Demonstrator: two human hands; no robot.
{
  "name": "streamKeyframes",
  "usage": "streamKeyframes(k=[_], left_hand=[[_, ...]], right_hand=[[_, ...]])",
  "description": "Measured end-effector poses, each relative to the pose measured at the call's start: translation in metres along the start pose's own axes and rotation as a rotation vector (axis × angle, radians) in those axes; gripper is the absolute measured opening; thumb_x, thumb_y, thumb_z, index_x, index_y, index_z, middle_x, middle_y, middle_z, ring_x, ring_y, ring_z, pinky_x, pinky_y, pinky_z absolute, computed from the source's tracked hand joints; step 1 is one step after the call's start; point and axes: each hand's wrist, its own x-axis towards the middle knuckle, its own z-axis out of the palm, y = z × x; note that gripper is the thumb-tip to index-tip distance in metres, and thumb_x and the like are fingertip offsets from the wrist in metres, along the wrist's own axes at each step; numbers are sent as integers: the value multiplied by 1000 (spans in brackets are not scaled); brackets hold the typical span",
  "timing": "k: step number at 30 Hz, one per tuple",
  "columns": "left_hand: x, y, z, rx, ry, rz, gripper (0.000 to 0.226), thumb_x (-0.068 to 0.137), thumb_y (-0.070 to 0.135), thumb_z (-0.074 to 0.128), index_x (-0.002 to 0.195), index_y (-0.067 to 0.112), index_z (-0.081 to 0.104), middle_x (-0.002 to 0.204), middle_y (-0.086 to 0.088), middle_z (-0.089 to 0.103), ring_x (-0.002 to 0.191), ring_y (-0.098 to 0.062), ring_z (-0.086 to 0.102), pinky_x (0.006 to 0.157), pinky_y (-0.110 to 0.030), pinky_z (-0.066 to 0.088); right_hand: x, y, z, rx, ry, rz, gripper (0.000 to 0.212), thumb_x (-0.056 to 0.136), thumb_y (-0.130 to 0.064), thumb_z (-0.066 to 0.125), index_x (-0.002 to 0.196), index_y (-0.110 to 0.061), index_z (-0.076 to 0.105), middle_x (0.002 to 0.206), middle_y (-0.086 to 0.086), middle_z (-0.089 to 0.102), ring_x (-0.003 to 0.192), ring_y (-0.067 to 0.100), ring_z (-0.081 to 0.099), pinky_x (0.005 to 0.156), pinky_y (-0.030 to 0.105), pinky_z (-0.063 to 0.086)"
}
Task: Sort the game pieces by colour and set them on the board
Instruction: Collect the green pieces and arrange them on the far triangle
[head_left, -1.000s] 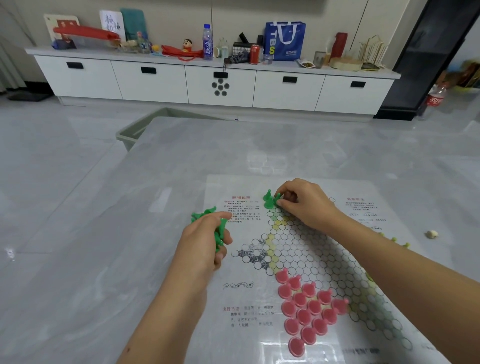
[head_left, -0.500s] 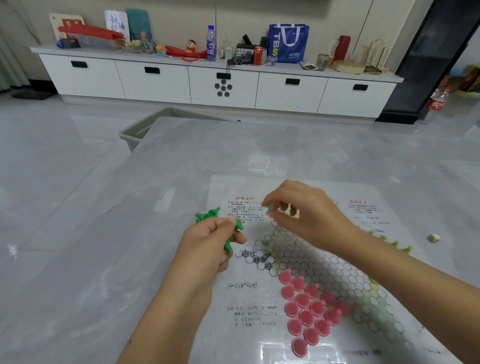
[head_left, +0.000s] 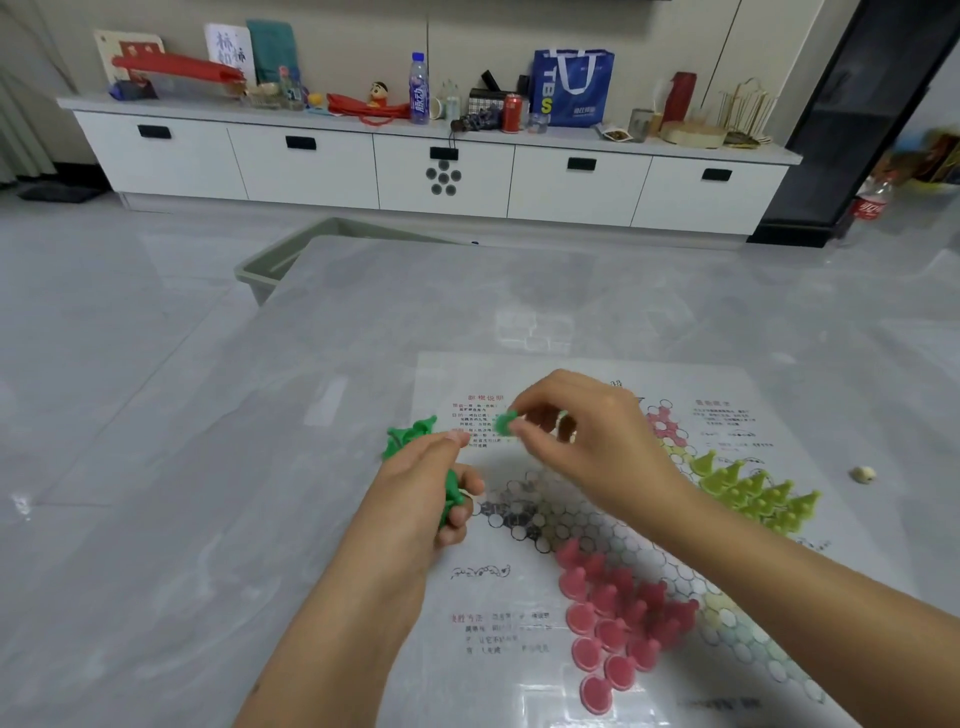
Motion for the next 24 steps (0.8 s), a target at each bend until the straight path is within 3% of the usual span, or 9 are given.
streamKeyframes(k=[3,6,10,15,24], left_hand=[[3,0,1,0,44,-17,18,88,4,40,92,14,55,66,-6,52,48,-13,38,36,-18,29],[3,0,1,12,43,-23,27,79,-8,36,88,11,53,70,-8,50,50,-14,38,37,-19,30],[4,-2,2,40,57,-12,32,76,-12,32,86,11,52,73,-8,51,53,-14,38,43,-21,30],[3,-4,0,66,40,15,22,81,-6,41,84,12,53,71,-5,52,55,-12,41,46,-20,33],[4,-6,-1,88,25,41,22,83,-6,43,86,12,54,74,-4,55,57,-11,42,40,-14,35]], right_hand=[[2,28,-3,1,86,354,3,82,-16,64,81,-19,65,71,-15,59,68,1,56,60,9,44],[0,48,-2,-75,92,489,4,83,-17,62,85,-16,66,72,-10,58,69,1,54,57,8,38],[-2,54,8,-120,33,469,6,83,-20,63,85,-16,67,68,-15,54,66,-3,49,57,9,34],[0,54,15,-146,12,441,6,83,-22,64,84,-17,67,65,-15,51,61,0,46,53,18,35],[-1,54,15,-165,-20,425,8,83,-25,63,87,-19,66,66,-11,53,61,2,46,54,22,39]])
